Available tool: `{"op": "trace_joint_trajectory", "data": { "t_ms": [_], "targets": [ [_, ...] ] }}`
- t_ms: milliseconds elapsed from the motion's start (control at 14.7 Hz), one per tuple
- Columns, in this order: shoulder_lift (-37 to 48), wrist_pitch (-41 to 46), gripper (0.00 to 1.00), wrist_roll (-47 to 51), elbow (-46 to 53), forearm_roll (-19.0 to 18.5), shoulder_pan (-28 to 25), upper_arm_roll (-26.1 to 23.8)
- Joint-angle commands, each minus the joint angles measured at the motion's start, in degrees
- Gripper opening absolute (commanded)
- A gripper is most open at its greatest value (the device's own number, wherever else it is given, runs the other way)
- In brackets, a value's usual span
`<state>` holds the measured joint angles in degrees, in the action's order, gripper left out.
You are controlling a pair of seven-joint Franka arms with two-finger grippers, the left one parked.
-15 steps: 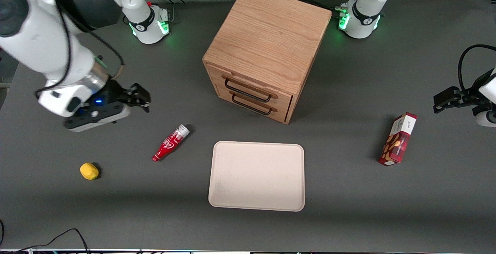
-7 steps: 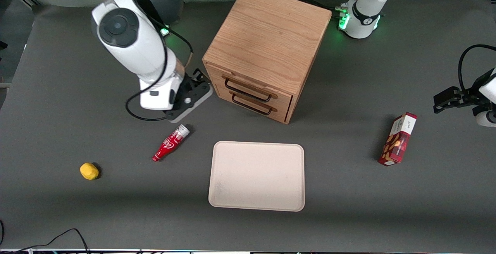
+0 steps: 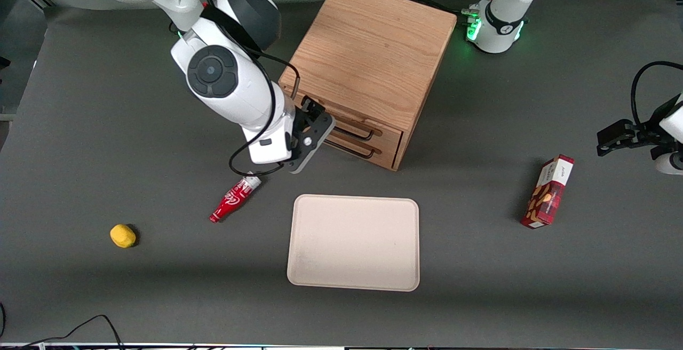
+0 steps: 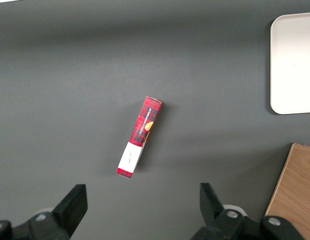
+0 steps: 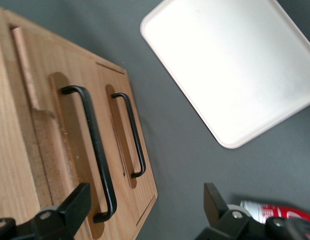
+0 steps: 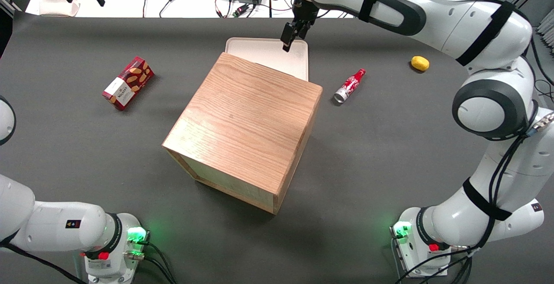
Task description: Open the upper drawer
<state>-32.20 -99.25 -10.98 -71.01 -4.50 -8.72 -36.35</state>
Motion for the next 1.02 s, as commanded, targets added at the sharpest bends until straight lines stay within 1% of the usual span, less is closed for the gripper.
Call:
{"op": "trace_joint_trajectory", "data": {
  "t_ms": [0, 136, 340, 680, 816, 952],
  "targets": [
    [-1.81, 0.38, 1.00, -3.44, 2.64, -0.51, -1.03, -0.66],
    [-2.51, 0.11, 1.00, -3.44, 2.28, -0.69, -1.56, -0.66],
    [-3.39, -2.78, 1.00, -3.44, 1.76, -0.77, -2.70, -0.66],
    [-3.74, -7.00, 1.00, -4.05, -1.49, -1.21, -2.79, -0.74],
    [-3.57, -9.37, 1.00, -5.71, -3.42, -1.21, -2.79, -0.74],
    [-3.57, -9.99, 1.00, -6.08, -4.39, -1.21, -2.88, -0.74]
  ]
}}
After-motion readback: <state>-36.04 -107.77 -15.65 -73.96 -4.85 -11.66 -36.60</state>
